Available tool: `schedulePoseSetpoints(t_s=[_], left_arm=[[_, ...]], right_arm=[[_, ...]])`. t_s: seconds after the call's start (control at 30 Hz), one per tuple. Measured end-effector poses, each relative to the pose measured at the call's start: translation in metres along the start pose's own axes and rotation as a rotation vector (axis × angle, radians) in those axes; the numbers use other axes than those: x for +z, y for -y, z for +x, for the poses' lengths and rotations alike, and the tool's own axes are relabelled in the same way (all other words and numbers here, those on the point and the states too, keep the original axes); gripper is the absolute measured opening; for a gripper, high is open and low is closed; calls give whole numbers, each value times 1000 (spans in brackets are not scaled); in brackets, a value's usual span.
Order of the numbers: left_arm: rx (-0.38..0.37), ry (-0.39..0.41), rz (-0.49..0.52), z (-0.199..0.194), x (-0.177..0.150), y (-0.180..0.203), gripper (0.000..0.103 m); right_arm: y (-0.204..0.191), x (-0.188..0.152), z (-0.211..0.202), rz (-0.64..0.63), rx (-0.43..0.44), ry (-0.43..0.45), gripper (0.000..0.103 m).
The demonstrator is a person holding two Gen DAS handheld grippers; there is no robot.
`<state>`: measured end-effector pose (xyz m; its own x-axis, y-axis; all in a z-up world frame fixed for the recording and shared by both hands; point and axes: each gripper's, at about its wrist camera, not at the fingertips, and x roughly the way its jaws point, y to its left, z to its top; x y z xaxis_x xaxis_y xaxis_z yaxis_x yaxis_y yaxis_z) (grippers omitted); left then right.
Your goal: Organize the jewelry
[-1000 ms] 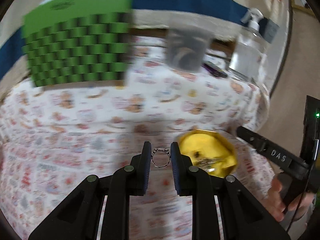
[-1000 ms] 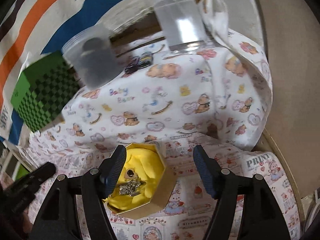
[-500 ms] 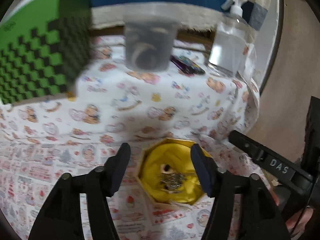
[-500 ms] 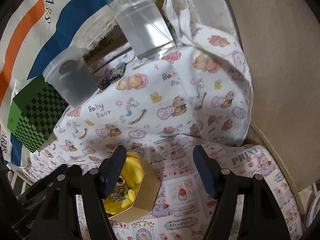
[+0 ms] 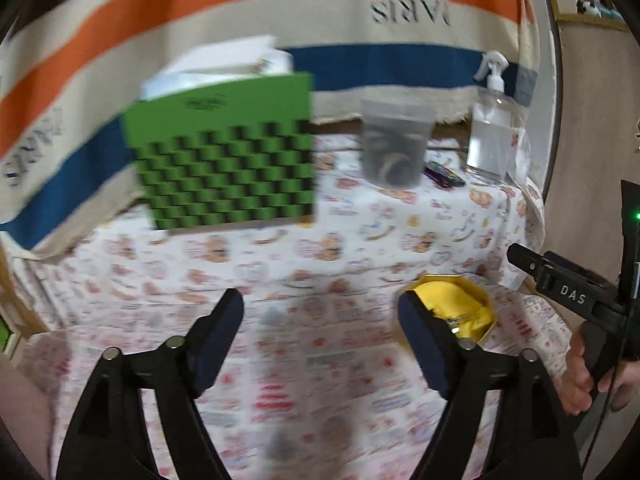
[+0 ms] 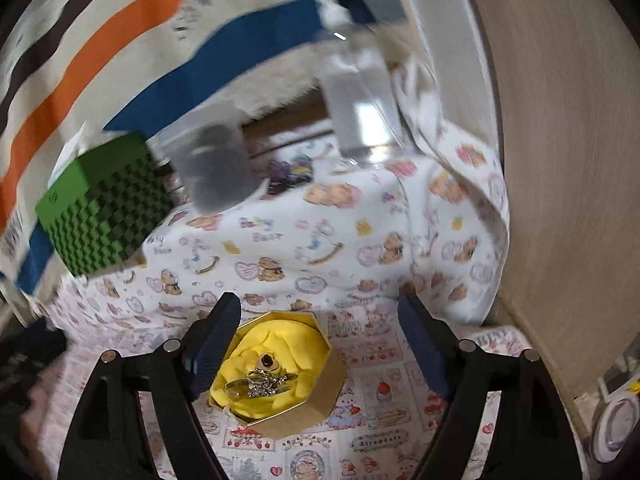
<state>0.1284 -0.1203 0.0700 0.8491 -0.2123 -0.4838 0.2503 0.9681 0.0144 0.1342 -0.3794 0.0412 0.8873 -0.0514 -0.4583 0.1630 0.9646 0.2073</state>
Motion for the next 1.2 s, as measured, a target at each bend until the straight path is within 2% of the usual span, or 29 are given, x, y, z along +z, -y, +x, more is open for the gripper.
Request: schedulePoseSetpoints(t_s=[0.07,0.1,0.23,0.3,0.33,0.47,0.57,0.67,0.8,0.97,1.1,1.2], left_arm=[[33,26,13,-15,-5,-13,84],[45,40,17,-21,-8,-18,90],[75,103,12,-44,-19,-38,102],[80,123,14,-52,-25,-45,103],[84,129,19,-54,-27,-47,103],[117,164,50,-59,-39,-50,103],[119,171,63,-52,-48,-51,103],[141,187,30,-42,-58,-56,103],[89,210,-20,-32,-67,-66,103],[100,247,-67,-22,-80,-71,103],[88,239,-79,-20,-85,-70,103],[133,246,-78,-20,-89,-70,103]], right_arm=[[-16,-1,-6,-48,13,-3,85],[-23,-2,-11,-65,36,-6,86],[-40,-9,-33,-42,131,11,92],[-49,-14,-43,-65,173,35,96],[-52,-17,-48,-82,178,53,103],[-60,-32,-65,-136,174,155,103],[-64,-42,-70,-161,174,198,103],[-65,-50,-66,-188,160,222,103],[-65,-61,-55,-212,158,204,103],[-68,-73,-47,-249,163,201,103],[-70,-76,-42,-246,168,181,103],[-69,-77,-42,-240,173,179,103]])
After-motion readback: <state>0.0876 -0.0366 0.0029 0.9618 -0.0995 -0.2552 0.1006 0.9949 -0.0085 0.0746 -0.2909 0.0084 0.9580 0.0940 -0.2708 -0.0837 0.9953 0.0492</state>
